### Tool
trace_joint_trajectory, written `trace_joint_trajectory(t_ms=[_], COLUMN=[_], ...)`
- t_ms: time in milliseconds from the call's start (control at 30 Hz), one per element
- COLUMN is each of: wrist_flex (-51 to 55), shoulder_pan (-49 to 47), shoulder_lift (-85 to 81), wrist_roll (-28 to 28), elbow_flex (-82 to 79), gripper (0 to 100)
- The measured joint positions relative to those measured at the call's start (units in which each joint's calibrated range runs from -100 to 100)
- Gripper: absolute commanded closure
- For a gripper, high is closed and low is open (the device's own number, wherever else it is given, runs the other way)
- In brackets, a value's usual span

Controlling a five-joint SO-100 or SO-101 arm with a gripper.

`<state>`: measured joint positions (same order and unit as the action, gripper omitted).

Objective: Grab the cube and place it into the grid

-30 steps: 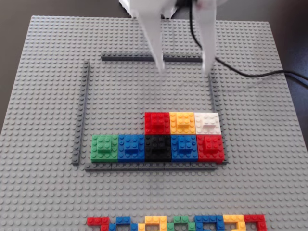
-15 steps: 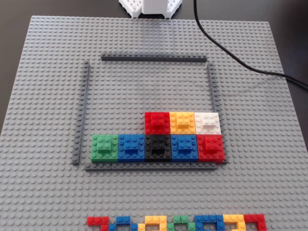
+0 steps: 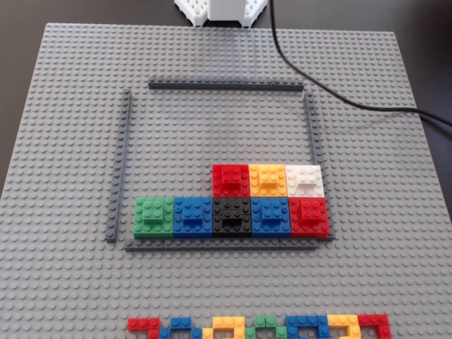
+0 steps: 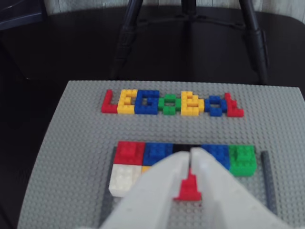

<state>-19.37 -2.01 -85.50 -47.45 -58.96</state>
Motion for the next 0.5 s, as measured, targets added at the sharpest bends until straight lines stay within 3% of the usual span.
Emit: trace_joint_trajectory(t_ms=[500], wrist_flex=[-6.4], shoulder_pan=[-1.5], shoulder_lift=[-12.4], wrist_roll=[-0.8], elbow_flex=[-22.4], gripper=[100])
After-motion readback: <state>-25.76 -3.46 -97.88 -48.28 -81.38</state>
